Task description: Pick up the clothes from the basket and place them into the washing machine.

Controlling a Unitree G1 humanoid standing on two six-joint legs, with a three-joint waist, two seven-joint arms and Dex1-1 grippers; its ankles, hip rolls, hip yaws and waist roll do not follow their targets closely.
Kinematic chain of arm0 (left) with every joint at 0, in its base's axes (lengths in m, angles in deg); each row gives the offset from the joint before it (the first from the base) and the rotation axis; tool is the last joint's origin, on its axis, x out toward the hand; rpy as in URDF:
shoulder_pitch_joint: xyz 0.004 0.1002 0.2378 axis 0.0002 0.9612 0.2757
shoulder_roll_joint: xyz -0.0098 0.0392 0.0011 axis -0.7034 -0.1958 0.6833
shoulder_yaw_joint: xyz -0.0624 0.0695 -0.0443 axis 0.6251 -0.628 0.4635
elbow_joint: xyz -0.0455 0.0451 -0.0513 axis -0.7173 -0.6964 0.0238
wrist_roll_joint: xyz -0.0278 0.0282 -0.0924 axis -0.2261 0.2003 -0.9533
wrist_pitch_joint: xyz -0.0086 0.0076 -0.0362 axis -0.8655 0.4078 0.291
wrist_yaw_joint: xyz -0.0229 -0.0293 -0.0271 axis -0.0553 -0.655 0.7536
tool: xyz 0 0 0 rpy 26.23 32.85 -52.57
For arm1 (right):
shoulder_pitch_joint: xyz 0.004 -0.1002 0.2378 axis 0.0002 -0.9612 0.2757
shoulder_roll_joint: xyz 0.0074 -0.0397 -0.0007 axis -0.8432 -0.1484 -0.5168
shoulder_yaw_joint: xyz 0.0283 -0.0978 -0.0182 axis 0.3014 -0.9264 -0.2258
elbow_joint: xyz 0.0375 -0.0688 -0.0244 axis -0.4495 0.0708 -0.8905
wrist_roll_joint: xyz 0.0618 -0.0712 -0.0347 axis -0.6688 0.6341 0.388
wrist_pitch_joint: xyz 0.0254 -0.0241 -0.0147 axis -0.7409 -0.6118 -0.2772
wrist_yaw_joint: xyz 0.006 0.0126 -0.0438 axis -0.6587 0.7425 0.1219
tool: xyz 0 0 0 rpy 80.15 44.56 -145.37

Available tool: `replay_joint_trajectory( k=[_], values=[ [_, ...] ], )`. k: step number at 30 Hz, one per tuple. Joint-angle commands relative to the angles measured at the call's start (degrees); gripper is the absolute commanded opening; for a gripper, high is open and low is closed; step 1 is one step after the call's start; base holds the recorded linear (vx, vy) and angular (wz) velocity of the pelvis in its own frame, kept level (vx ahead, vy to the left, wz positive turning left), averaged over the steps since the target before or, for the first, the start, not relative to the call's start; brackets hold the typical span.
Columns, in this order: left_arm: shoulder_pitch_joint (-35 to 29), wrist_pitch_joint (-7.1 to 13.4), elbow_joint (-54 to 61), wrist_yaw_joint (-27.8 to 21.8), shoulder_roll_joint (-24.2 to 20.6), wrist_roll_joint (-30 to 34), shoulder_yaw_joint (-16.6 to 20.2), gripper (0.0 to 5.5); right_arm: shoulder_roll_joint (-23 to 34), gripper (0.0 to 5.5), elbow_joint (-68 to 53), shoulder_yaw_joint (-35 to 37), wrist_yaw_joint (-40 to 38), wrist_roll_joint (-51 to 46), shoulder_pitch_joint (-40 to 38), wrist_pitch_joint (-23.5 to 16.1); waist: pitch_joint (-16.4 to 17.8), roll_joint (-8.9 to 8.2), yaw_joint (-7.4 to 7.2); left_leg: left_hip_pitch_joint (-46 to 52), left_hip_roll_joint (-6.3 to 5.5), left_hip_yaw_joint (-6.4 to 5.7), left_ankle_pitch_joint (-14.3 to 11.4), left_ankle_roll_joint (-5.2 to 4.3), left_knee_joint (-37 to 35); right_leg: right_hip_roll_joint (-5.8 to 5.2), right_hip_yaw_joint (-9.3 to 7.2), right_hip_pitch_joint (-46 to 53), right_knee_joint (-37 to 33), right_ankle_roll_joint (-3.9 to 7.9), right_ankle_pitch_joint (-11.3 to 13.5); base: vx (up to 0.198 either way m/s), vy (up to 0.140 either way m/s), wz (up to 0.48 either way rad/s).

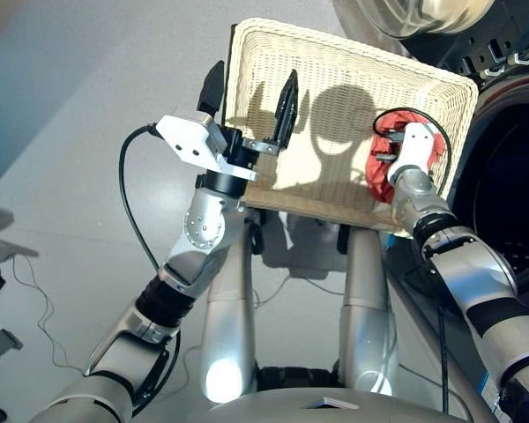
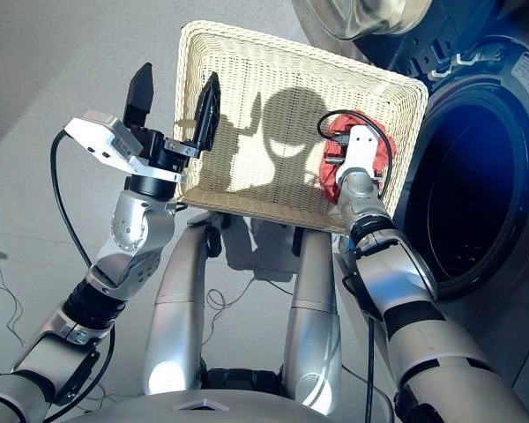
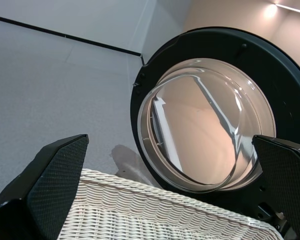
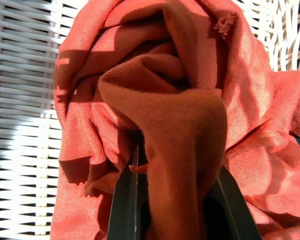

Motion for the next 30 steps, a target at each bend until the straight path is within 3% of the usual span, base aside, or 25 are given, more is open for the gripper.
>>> replay_joint_trajectory(
  k=[1,13,14,15,30],
  values=[
    [-0.9,2.2,8.0,0.2,0.3,-0.6,1.9,5.50,0.8,0.00,-1.0,0.8,0.4,-4.0,0.6,-1.1,-0.9,1.60,0.60,1.8,0.17,1.62,-11.2,-0.15,9.9,-0.29,-4.25,1.8,-6.2,-0.73,4.7,0.000,0.000,0.000],
    [2.1,2.4,9.2,0.5,-1.8,-0.5,3.7,5.50,6.9,0.00,-13.4,3.1,1.0,-11.8,-6.8,-4.8,-0.9,-1.44,-1.44,2.3,0.21,1.20,-11.1,-0.50,9.4,-0.50,-4.57,2.6,-6.8,-0.63,4.7,0.000,0.000,0.000],
    [2.1,2.5,9.3,0.4,-2.0,-0.6,3.7,5.50,7.0,2.42,-13.3,2.7,1.0,-11.4,-6.9,-4.7,-0.9,-1.49,-1.43,2.2,0.23,1.16,-11.1,-0.52,9.4,-0.49,-4.52,2.5,-6.7,-0.61,4.7,0.000,0.000,0.000],
    [2.2,2.5,9.3,0.5,-2.1,-0.7,3.8,5.50,7.0,5.50,-12.8,2.3,1.0,-10.8,-6.9,-4.5,-0.9,-1.51,-1.39,2.1,0.26,1.12,-11.1,-0.51,9.5,-0.48,-4.51,2.4,-6.7,-0.63,4.7,0.000,0.000,0.000],
    [1.6,2.1,8.8,0.8,-0.9,-2.6,3.0,5.50,4.3,5.50,-3.7,1.1,-0.3,-8.2,0.1,-2.1,-0.9,-0.10,-0.29,2.1,0.14,1.22,-10.9,-0.53,9.2,-0.41,-4.77,2.5,-7.1,-0.98,4.9,0.000,0.000,0.000]
  ],
)
